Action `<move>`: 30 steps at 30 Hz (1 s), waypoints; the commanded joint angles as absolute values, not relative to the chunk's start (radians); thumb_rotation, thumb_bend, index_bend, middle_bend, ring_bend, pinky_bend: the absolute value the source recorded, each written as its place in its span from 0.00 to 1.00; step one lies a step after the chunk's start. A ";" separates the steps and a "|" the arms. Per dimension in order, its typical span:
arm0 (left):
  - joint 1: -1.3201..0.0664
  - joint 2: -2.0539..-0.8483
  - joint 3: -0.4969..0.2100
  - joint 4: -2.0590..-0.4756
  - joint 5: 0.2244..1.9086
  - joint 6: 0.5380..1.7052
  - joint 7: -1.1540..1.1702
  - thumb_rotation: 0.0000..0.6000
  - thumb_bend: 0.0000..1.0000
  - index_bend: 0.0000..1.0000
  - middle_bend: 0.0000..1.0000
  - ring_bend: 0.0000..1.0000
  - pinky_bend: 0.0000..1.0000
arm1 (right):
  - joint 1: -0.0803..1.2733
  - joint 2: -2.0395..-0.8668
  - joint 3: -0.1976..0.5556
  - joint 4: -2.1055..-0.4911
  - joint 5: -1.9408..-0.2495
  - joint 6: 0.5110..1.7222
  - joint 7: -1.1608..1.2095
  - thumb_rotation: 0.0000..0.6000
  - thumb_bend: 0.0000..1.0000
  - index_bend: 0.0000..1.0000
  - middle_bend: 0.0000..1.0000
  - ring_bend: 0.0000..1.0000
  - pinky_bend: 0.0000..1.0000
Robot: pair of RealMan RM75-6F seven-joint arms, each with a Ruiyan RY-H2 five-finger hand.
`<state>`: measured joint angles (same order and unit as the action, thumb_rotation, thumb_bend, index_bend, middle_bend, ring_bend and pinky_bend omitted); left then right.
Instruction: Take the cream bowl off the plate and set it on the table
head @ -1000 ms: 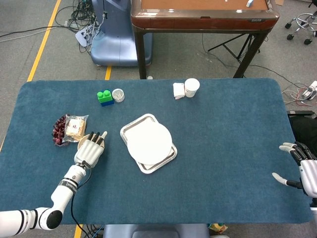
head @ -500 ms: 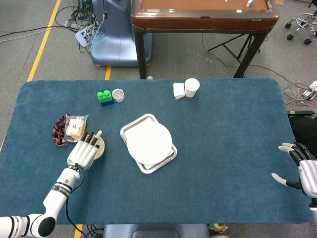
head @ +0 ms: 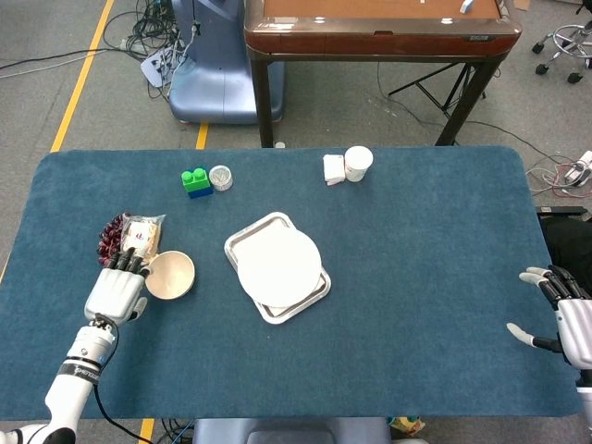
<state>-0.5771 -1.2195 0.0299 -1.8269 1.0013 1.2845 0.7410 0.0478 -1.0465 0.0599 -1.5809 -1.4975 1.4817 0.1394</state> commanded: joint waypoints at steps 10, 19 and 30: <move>-0.353 -1.199 0.106 -1.751 1.220 1.501 0.522 1.00 0.36 0.32 0.02 0.00 0.13 | 0.056 -1.067 0.054 -1.587 -1.495 1.464 0.079 1.00 0.00 0.28 0.25 0.14 0.34; -0.225 -1.210 0.149 -1.670 1.357 1.593 0.369 1.00 0.35 0.33 0.02 0.00 0.13 | 0.055 -1.073 0.058 -1.592 -1.487 1.468 0.047 1.00 0.00 0.30 0.25 0.14 0.34; -0.174 -1.191 0.131 -1.654 1.415 1.583 0.310 1.00 0.35 0.34 0.02 0.00 0.13 | 0.056 -1.078 0.061 -1.592 -1.482 1.467 0.034 1.00 0.00 0.30 0.25 0.14 0.34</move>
